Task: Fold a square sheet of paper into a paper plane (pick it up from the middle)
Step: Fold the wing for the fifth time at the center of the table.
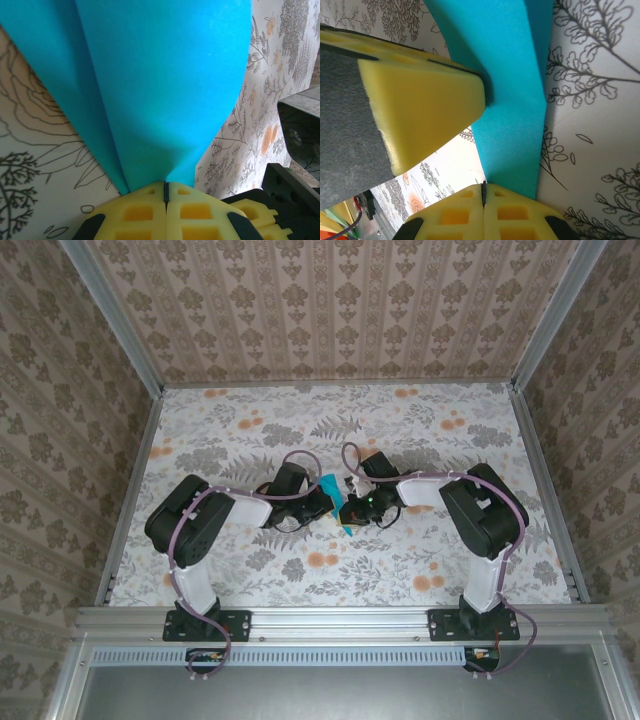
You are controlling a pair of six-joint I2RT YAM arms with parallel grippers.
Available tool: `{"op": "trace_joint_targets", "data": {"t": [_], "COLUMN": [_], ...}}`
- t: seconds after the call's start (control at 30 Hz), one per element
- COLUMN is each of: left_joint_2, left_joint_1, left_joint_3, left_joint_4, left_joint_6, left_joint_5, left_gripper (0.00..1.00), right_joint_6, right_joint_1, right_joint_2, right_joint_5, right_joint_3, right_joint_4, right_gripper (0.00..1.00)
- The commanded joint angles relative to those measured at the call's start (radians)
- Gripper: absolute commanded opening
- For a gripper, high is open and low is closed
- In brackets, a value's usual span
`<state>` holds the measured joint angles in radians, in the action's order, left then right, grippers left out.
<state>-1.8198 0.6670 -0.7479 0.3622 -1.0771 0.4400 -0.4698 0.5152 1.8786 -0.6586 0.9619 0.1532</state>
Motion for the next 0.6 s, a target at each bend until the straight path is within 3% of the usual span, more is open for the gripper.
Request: {"op": "trace_joint_targets", "data": {"t": [0.0, 0.37, 0.57], "left_joint_2": [-0.023, -0.025, -0.021], "left_joint_1": [-0.003, -0.009, -0.007], "left_joint_3": [0.031, 0.049, 0.034], "left_joint_4": [-0.238, -0.245, -0.225], "left_joint_6": [0.013, 0.017, 0.028], "left_joint_5": [-0.110, -0.124, -0.097], "left_gripper": [0.00, 0.00, 0.00], "right_joint_6": [0.047, 0.062, 0.050], "right_joint_1": [0.002, -0.016, -0.021], "right_joint_2": [-0.005, -0.134, -0.263], "right_joint_5": [-0.013, -0.033, 0.003], "right_joint_3": [-0.047, -0.218, -0.179], "right_joint_4": [0.106, 0.131, 0.139], "right_gripper": [0.05, 0.06, 0.06]}}
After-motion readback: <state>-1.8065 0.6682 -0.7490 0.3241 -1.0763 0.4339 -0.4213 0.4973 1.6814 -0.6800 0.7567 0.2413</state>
